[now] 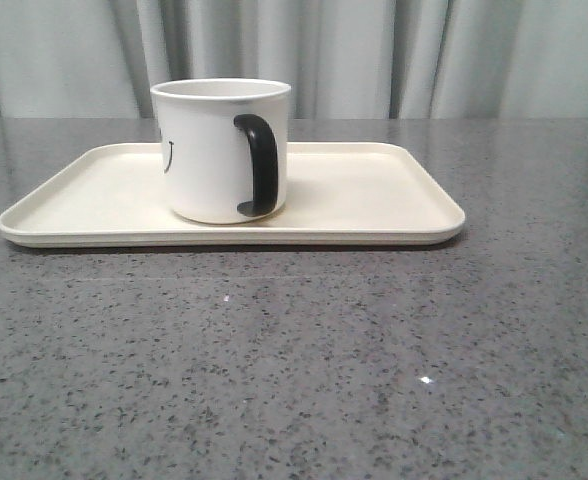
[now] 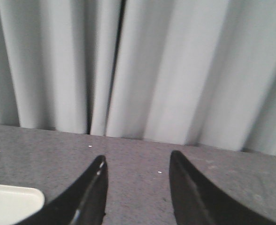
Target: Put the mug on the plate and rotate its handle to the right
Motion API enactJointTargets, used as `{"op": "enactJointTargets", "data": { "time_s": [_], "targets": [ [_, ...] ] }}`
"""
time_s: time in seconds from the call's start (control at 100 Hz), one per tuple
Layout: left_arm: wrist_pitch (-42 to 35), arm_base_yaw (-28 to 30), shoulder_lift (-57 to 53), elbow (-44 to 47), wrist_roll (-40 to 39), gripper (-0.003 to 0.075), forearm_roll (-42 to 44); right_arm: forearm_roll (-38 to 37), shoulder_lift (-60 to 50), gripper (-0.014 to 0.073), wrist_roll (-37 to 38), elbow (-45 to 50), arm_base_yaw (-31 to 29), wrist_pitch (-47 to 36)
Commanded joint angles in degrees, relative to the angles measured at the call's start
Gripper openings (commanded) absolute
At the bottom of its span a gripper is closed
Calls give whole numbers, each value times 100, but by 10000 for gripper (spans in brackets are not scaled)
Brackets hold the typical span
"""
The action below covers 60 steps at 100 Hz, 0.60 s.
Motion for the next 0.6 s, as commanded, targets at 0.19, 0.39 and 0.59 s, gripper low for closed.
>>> {"op": "enactJointTargets", "data": {
  "time_s": [0.19, 0.39, 0.59],
  "targets": [
    [-437, 7, -27, -101, -104, -20, 114, 1896, 1303, 331, -1541, -1210, 1116, 114],
    [-426, 7, -27, -101, -104, -20, 114, 2115, 2319, 331, -1608, -1789, 1872, 625],
    [-426, 7, -27, -101, -104, -20, 114, 2207, 3142, 331, -1608, -1858, 2521, 774]
  ]
}}
